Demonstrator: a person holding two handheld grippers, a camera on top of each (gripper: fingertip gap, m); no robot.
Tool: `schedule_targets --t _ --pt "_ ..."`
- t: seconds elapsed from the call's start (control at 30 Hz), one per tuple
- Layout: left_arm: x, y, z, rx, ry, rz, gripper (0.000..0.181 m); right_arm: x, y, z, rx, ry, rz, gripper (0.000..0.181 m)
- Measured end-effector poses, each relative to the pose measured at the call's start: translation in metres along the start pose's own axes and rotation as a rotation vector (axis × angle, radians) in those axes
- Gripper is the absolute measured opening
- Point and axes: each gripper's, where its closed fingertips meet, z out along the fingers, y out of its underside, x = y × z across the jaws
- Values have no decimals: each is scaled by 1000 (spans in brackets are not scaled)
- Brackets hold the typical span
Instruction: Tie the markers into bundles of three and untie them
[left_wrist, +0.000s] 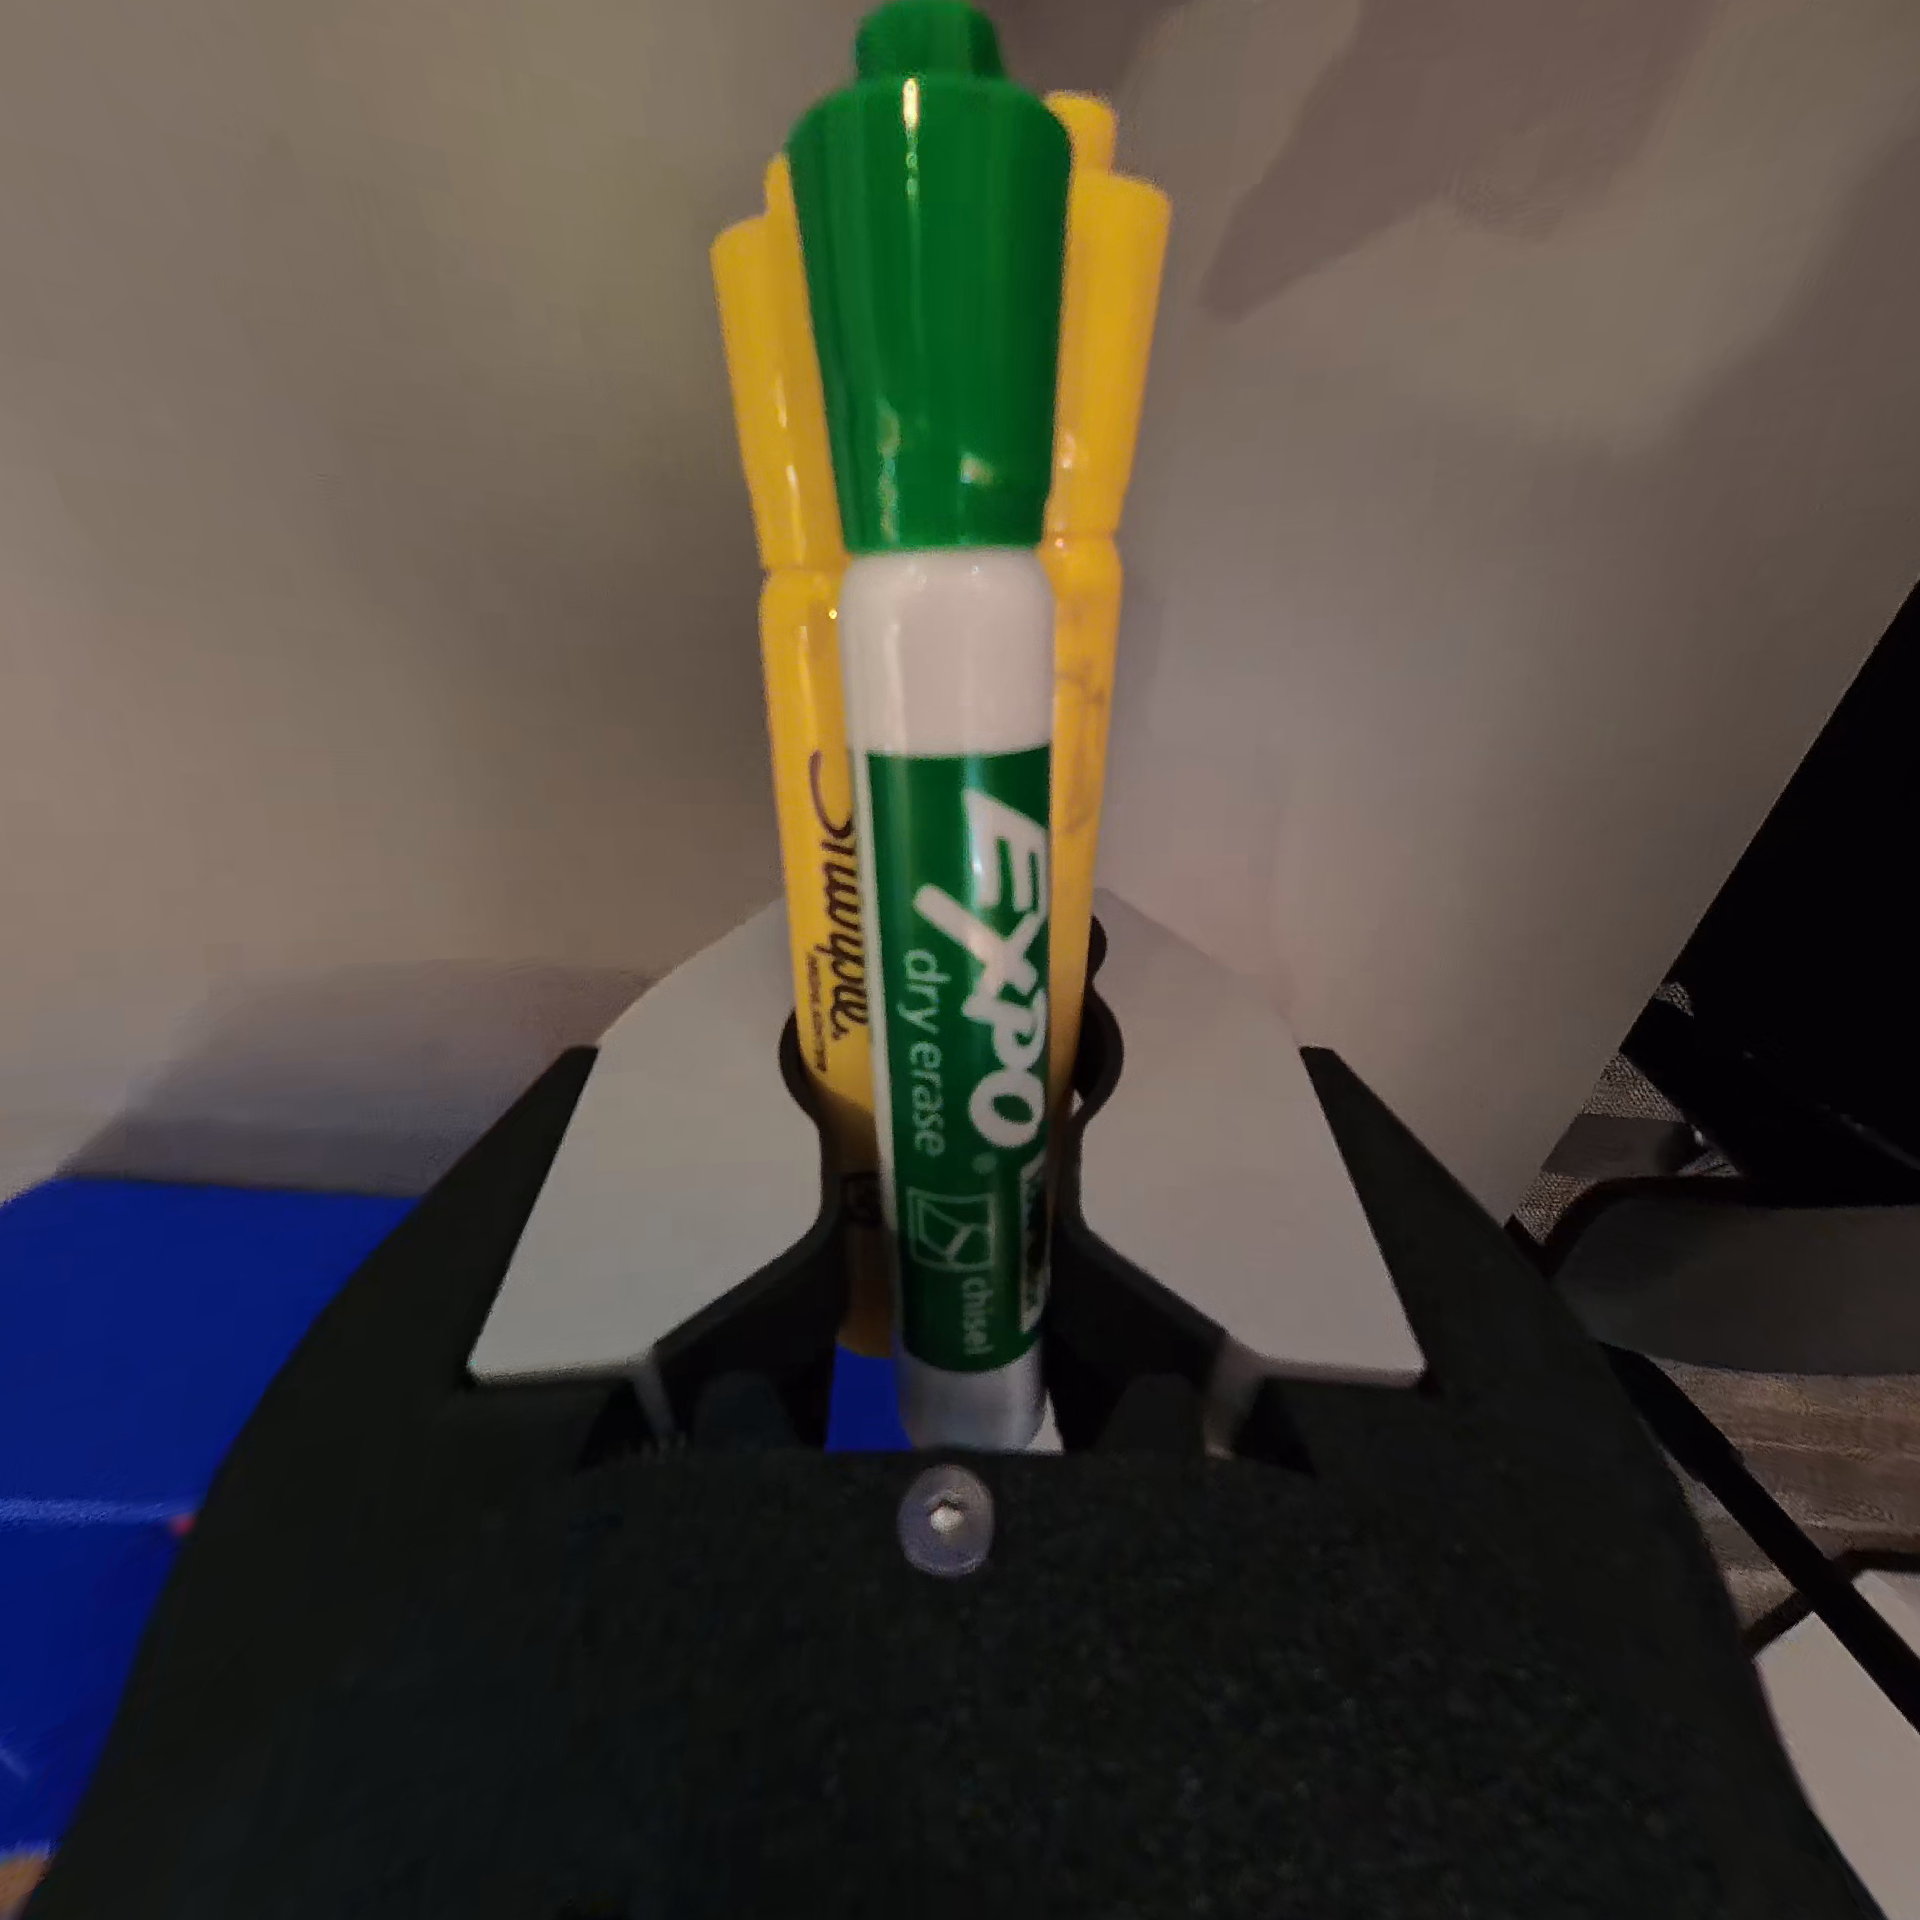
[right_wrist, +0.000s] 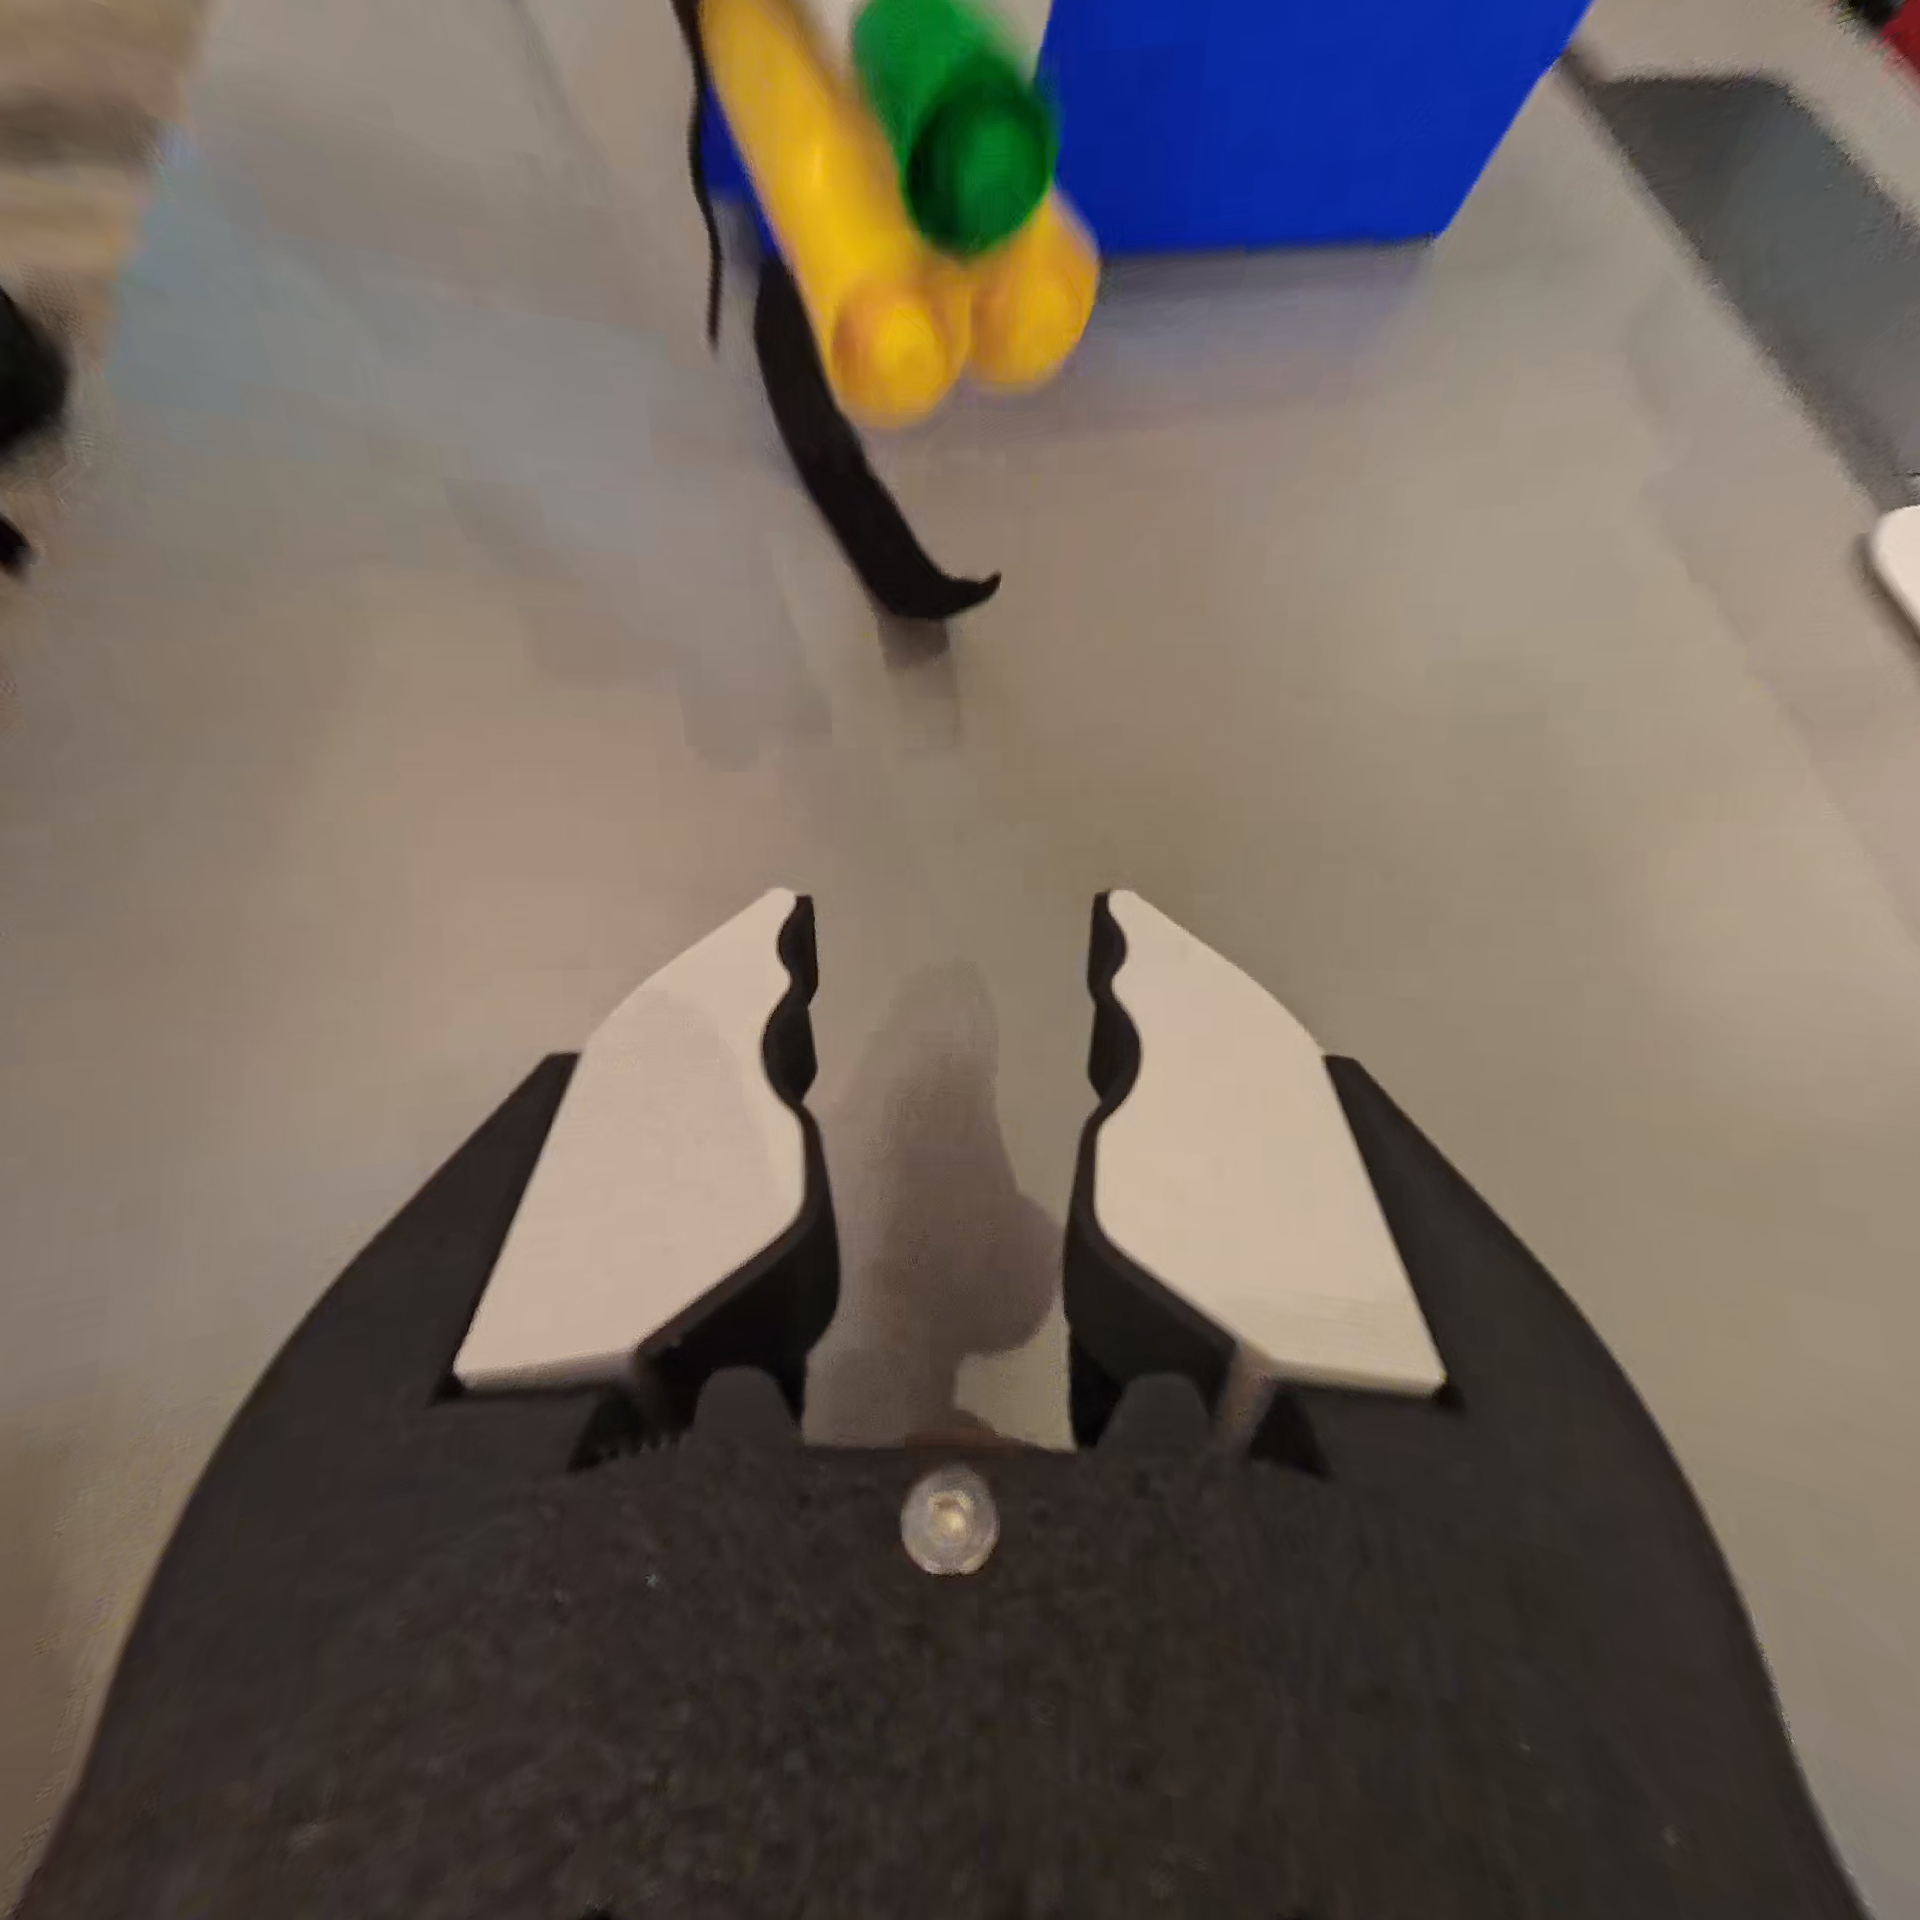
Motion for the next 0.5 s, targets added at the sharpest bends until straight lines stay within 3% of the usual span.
schedule_targets --t 0.17,0.33,0.47,0.5 --pt "2 34 -21 14 -14 -79 42 9 -1 61 -149 -47 -44 55" --pt "13 64 -23 6 -13 -130 42 3 -23 98 -122 -196 125 51" --pt "18 80 -17 -3 -11 -160 42 -8 -36 106 -121 -305 290 29" --pt "19 82 -16 -4 -10 -166 42 -8 -34 106 -148 -302 298 10"
